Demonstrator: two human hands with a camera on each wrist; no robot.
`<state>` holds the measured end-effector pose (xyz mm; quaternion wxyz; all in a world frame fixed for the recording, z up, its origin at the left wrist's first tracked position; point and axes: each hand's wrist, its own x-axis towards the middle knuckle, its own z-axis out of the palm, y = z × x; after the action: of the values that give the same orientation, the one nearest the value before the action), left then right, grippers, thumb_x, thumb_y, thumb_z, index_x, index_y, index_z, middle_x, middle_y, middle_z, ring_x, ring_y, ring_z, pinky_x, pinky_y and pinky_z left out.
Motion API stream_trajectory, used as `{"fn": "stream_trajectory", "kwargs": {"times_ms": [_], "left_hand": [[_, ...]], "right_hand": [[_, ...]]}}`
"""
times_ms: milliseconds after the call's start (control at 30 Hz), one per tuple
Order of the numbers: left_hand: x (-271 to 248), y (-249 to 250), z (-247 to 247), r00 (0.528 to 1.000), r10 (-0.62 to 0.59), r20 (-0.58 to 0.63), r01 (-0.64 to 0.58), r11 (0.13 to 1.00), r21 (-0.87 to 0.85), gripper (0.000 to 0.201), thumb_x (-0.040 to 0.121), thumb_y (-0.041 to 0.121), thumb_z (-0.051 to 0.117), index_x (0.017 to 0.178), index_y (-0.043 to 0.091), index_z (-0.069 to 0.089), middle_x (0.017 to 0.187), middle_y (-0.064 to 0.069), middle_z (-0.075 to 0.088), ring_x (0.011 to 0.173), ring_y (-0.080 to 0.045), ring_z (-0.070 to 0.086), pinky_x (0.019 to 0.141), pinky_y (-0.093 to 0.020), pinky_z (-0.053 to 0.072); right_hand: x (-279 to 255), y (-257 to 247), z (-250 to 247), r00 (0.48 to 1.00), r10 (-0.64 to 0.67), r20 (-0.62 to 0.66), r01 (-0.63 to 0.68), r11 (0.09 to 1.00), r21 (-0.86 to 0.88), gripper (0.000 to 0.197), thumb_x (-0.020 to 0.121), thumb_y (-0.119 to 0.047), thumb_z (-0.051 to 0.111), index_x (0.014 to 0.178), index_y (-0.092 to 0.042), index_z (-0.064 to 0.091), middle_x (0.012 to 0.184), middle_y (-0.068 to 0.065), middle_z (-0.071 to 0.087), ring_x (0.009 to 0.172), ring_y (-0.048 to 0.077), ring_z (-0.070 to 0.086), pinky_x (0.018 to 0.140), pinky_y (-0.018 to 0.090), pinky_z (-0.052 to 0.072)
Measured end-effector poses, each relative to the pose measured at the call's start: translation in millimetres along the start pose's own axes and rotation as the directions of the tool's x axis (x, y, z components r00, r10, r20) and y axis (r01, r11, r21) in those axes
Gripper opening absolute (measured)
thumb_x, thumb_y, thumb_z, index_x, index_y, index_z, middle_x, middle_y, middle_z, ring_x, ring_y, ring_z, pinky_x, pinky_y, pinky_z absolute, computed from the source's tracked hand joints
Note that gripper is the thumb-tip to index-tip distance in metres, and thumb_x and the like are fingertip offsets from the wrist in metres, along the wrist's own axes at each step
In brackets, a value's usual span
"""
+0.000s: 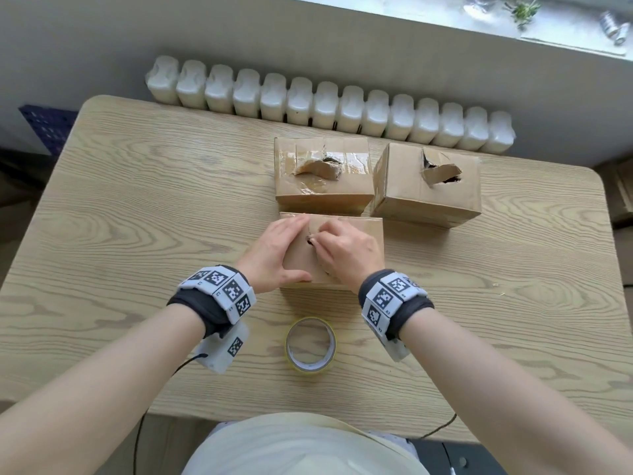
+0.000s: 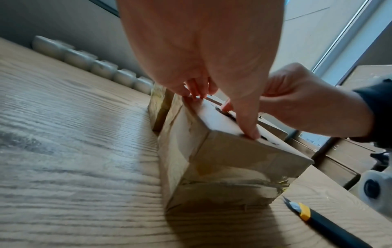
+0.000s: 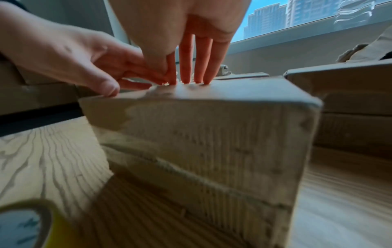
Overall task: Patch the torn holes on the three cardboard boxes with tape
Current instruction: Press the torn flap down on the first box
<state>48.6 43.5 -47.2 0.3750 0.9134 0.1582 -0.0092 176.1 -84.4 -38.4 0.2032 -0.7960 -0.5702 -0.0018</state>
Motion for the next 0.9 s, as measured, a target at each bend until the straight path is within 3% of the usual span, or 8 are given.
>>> {"fn": "stream_trajectory", "kwargs": {"times_ms": [100, 200, 300, 433, 567, 733, 800, 900], "left_hand": [[-5, -4, 2, 0.997, 0.046, 0.060, -0.050, 0.996, 0.070, 0.100, 0.065, 0.045, 0.081, 0.147, 0.019, 0.029, 0.156, 0.003, 0.016, 0.144, -0.013, 0.008, 0.118, -0.029, 0.010], [-9, -8, 2, 0.992, 0.078, 0.094, -0.090, 0.988, 0.125, 0.098, 0.069, 0.042, 0.079, 0.149, 0.025, 0.023, 0.158, 0.005, 0.007, 0.144, -0.008, -0.001, 0.117, -0.026, 0.007], [-9, -7, 2, 0.993, 0.085, 0.087, -0.097, 0.986, 0.139, 0.095, 0.072, 0.039, 0.078, 0.148, 0.024, 0.024, 0.158, 0.005, 0.006, 0.144, -0.006, -0.002, 0.116, -0.025, 0.007], [-7, -6, 2, 0.995, 0.067, 0.079, -0.077, 0.989, 0.126, 0.097, 0.068, 0.038, 0.082, 0.147, 0.015, 0.029, 0.157, 0.002, 0.011, 0.143, -0.006, 0.001, 0.116, -0.023, 0.006], [-8, 0, 1, 0.999, 0.034, 0.016, -0.035, 0.997, 0.072, 0.082, 0.067, 0.040, 0.081, 0.132, 0.006, 0.045, 0.154, -0.005, 0.027, 0.143, -0.015, 0.020, 0.117, -0.029, 0.018], [1, 15, 2, 0.982, -0.091, -0.164, 0.092, 0.996, -0.004, 0.025, 0.089, 0.015, 0.061, 0.112, 0.005, 0.062, 0.132, -0.012, 0.047, 0.127, -0.026, 0.041, 0.111, -0.038, 0.030], [7, 24, 0, 0.957, -0.243, -0.161, 0.241, 0.970, -0.033, 0.022, 0.090, 0.015, 0.058, 0.111, 0.009, 0.063, 0.127, -0.010, 0.042, 0.123, -0.025, 0.035, 0.109, -0.030, 0.025], [19, 36, -4, 0.884, -0.460, -0.083, 0.454, 0.887, -0.083, 0.022, 0.091, 0.024, 0.058, 0.111, 0.017, 0.064, 0.124, -0.008, 0.039, 0.122, -0.025, 0.029, 0.106, -0.031, 0.023]], "right_hand": [[-9, -3, 4, 1.000, -0.017, -0.023, 0.017, 0.999, 0.031, 0.026, 0.088, -0.020, 0.049, 0.079, -0.008, 0.071, 0.086, 0.005, 0.067, 0.070, 0.022, 0.065, 0.055, 0.029, 0.051], [-15, -1, -1, 0.994, 0.080, 0.072, -0.092, 0.979, 0.182, 0.033, 0.091, -0.023, 0.042, 0.100, -0.007, 0.069, 0.109, 0.005, 0.066, 0.085, 0.024, 0.066, 0.071, 0.027, 0.051], [-22, 8, -5, 0.972, 0.157, 0.175, -0.198, 0.949, 0.246, 0.034, 0.094, -0.017, 0.041, 0.120, -0.005, 0.059, 0.130, 0.005, 0.057, 0.108, 0.027, 0.061, 0.084, 0.042, 0.053], [-27, 9, -9, 0.968, 0.069, 0.242, -0.115, 0.977, 0.181, 0.042, 0.089, -0.008, 0.051, 0.131, -0.014, 0.055, 0.137, 0.010, 0.049, 0.120, 0.026, 0.053, 0.093, 0.035, 0.048], [-28, 10, -10, 0.966, -0.028, 0.255, 0.007, 0.997, 0.083, 0.044, 0.083, -0.007, 0.058, 0.127, -0.008, 0.058, 0.132, 0.019, 0.051, 0.119, 0.032, 0.054, 0.092, 0.038, 0.050], [-31, 14, -14, 0.926, 0.114, 0.359, -0.213, 0.944, 0.251, 0.054, 0.093, -0.016, 0.051, 0.143, -0.009, 0.033, 0.154, 0.005, 0.026, 0.139, 0.019, 0.031, 0.113, 0.028, 0.027], [-32, 12, -14, 0.921, 0.175, 0.349, -0.289, 0.906, 0.309, 0.056, 0.092, -0.018, 0.054, 0.142, -0.009, 0.031, 0.154, 0.003, 0.026, 0.138, 0.017, 0.031, 0.113, 0.033, 0.030], [-31, 12, -12, 0.917, 0.216, 0.334, -0.334, 0.874, 0.353, 0.054, 0.089, -0.014, 0.055, 0.139, -0.011, 0.036, 0.152, 0.002, 0.029, 0.135, 0.017, 0.035, 0.109, 0.036, 0.035]]}}
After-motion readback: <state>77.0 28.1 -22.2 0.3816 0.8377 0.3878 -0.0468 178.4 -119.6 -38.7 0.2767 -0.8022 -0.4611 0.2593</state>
